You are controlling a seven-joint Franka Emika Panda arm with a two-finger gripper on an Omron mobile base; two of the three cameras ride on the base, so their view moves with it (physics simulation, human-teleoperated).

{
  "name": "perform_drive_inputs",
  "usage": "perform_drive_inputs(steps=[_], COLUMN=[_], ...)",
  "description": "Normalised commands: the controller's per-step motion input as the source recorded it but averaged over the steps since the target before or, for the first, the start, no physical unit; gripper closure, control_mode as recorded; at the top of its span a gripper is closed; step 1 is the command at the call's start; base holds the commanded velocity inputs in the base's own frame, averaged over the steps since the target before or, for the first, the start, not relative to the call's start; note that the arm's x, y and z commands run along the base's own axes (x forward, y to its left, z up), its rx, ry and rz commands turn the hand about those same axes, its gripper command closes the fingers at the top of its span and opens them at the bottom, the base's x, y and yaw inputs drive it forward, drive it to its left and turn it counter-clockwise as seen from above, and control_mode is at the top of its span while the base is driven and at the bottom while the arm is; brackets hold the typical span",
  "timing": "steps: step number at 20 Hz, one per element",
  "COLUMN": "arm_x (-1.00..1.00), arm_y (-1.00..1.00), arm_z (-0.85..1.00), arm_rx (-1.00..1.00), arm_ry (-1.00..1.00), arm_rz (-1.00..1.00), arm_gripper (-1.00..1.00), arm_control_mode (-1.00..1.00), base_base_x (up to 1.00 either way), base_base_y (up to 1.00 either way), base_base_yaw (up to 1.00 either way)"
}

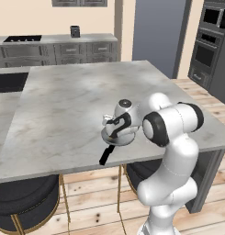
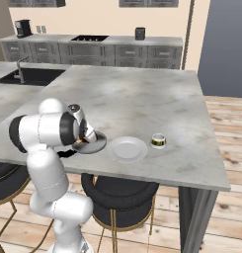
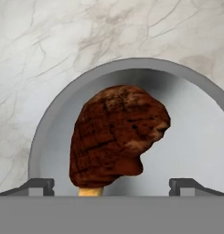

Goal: Pick up the pan with the steak in it and place it on the dining table. Then place the steak on the plate.

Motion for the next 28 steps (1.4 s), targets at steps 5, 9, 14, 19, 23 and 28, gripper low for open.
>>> perform_drive_inputs(steps=[5, 9, 14, 19, 23, 28], arm_x=[0.29, 0.4, 0.11, 0.0, -0.15, -0.49], arm_y=[0.01, 0.09, 0.09, 0.02, -0.22, -0.61], arm_z=[-0.22, -0.26, -0.42, -0.12, 0.34, 0.28], arm_rx=[0.02, 0.01, 0.0, 0.0, 0.0, 0.02], arm_ry=[0.01, 0.0, 0.0, 0.0, -0.04, 0.0], arm_rz=[0.0, 0.0, 0.0, 0.0, -0.04, -0.09], arm_gripper=[-1.0, -1.0, -1.0, 1.0, 1.0, 1.0], arm_control_mode=[-1.0, -1.0, -1.0, -1.0, -1.0, -1.0], base_base_x=[0.0, 0.0, 0.0, 0.0, 0.0, 0.0], base_base_y=[0.0, 0.0, 0.0, 0.0, 0.0, 0.0], base_base_yaw=[0.0, 0.0, 0.0, 0.0, 0.0, 0.0])
